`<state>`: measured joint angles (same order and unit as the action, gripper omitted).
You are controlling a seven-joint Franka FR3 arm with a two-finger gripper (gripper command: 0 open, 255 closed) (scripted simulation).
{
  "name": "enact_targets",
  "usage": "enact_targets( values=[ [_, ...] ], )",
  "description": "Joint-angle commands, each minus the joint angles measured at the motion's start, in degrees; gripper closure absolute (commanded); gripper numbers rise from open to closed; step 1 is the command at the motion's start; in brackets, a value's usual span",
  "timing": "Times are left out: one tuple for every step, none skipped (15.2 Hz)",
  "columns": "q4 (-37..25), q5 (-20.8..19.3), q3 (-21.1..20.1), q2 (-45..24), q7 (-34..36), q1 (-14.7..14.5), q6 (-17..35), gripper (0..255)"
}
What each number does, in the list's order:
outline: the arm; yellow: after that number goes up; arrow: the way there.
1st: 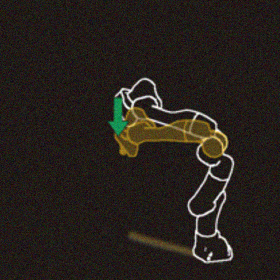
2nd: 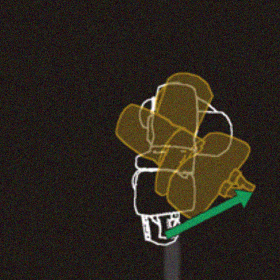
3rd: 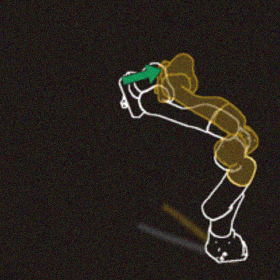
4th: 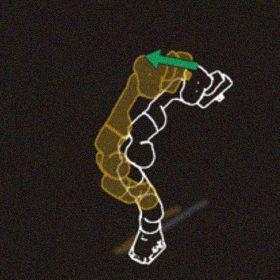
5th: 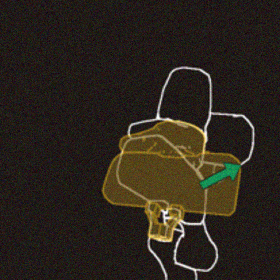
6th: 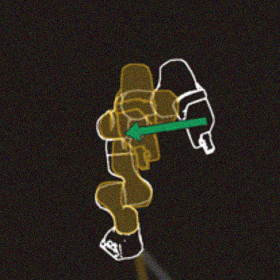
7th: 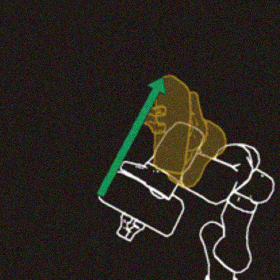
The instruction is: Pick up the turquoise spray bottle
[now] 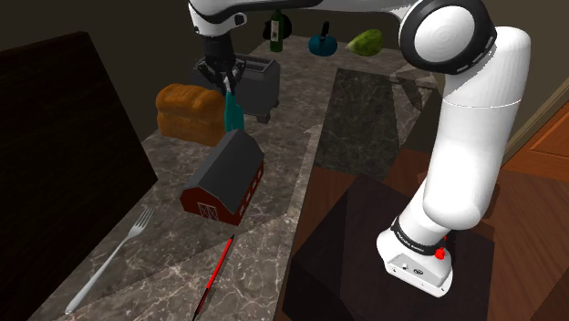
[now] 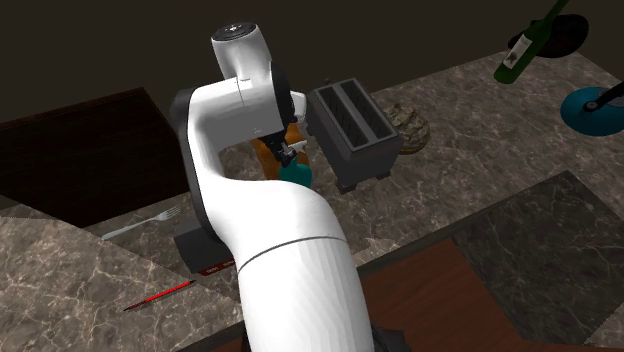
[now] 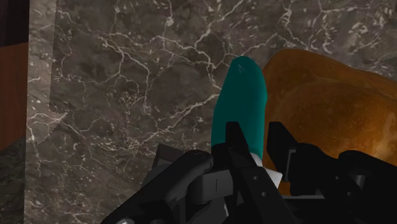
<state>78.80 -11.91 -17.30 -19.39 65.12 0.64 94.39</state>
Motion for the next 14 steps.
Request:
enact_targets(
  values=[
    [0.07, 0.01, 0.0, 0.02, -0.01, 0.01, 0.05, 255],
    [0.05, 0.0, 0.0, 0.01, -0.01, 0.01, 0.04, 255],
    [0.04, 0.0, 0.01, 0.01, -0.02, 0.02, 0.03, 255],
    [0.04, 0.0, 0.01, 0.01, -0.01, 0.02, 0.03, 255],
    [0.04, 0.0, 0.01, 0.01, -0.01, 0.02, 0.03, 255],
    [0.02, 0.0, 0.01, 0.0, -0.02, 0.01, 0.02, 255],
    [0.02, -0.02, 0.0, -0.07, 0.03, -0.02, 0.08, 255],
    [-0.88, -0.03, -0.01, -0.16, -0.05, -0.1, -0.73, 255],
    [-1.84, -0.06, -0.02, -0.28, -0.13, -0.18, -1.56, 255],
    [-2.81, -0.09, -0.04, -0.42, -0.22, -0.28, -2.39, 255],
    [-3.81, -0.13, -0.04, -0.58, -0.3, -0.38, -3.24, 255],
    [-4.85, -0.17, -0.05, -0.76, -0.38, -0.48, -4.09, 255],
    [-5.92, -0.23, -0.06, -0.96, -0.46, -0.6, -4.97, 255],
    [-7.03, -0.29, -0.07, -1.18, -0.54, -0.72, -5.85, 255]
  ],
)
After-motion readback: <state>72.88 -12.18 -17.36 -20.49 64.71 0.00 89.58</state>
